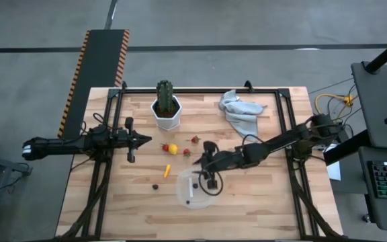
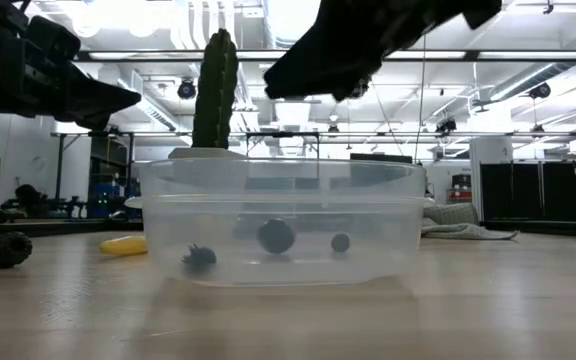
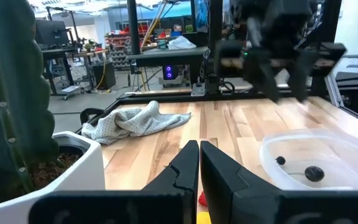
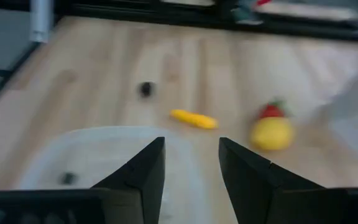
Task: Pick and placing Produce into tupperware
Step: Put the top right red strawberry into the transparent container
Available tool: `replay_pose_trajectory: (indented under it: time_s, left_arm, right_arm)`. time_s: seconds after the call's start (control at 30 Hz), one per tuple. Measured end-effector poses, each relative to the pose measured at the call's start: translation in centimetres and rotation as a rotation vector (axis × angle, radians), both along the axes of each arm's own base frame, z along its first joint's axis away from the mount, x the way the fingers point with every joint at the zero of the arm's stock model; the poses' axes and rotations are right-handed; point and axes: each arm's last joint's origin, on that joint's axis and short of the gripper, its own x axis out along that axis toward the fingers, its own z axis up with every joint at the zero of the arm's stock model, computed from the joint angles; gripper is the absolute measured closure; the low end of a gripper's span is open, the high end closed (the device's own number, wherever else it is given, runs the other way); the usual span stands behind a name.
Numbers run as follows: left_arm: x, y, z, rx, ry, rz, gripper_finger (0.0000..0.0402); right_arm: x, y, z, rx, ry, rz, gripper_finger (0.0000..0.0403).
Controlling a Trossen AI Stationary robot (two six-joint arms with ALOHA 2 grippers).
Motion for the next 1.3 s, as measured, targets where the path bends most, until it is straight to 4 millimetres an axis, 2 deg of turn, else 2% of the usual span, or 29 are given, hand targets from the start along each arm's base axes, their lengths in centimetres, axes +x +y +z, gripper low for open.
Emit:
replay_pose_trajectory:
  time_s: [0.23, 0.43, 0.6, 0.73, 1.03, 1.3]
  left_arm:
    - [0.0, 0.0, 0.0, 0.000, 0.000, 0.000, 0.0402]
    - [0.1, 0.0, -0.1, -0.029, 0.005, 0.000, 0.0402]
    - [0.1, 0.0, -0.1, -0.050, 0.007, 0.001, 0.0402]
    - [0.1, 0.0, -0.1, -0.040, 0.007, 0.001, 0.0402]
    - [0.1, 0.0, -0.1, -0.014, 0.007, 0.010, 0.0402]
    - [0.1, 0.0, -0.1, -0.014, 0.008, 0.012, 0.0402]
  right_arm:
    - [-1.3, -2.5, 3.1, -0.156, -0.056, -0.066, 0.0269]
    - [-2.4, -6.9, 3.2, -0.234, 0.010, -0.191, 0.0269]
    - [-3.0, -11.2, 1.2, -0.171, 0.060, -0.279, 0.0265]
    - [-2.9, -13.3, -1.2, -0.038, 0.081, -0.208, 0.0253]
    - [-2.1, -14.0, -4.1, 0.005, 0.086, -0.197, 0.0213]
    - [-1.3, -14.1, -6.5, 0.017, 0.116, -0.200, 0.0204]
